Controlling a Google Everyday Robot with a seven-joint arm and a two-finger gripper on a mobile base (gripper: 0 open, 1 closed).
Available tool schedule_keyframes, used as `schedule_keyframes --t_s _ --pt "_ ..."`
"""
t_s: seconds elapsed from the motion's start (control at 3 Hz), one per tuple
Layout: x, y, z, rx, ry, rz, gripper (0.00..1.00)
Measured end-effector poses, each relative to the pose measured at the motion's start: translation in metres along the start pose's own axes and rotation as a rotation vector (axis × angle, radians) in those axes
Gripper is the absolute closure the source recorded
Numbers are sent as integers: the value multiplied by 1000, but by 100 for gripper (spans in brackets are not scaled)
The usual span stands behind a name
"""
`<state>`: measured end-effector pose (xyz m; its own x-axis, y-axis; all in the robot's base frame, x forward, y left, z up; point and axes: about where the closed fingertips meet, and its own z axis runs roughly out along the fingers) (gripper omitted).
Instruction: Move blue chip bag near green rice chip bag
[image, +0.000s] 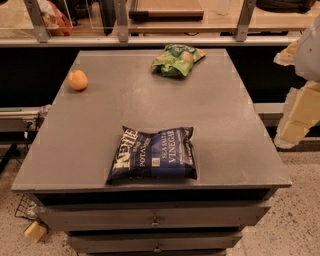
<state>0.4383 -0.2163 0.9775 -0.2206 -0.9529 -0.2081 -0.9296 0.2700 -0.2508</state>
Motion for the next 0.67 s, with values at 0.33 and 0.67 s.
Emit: schedule_keyframes --t_s 0.33,0.67 --pt "0 0 0 0 0 0 0" --pt "-2 -2 14 -23 -74 4 0"
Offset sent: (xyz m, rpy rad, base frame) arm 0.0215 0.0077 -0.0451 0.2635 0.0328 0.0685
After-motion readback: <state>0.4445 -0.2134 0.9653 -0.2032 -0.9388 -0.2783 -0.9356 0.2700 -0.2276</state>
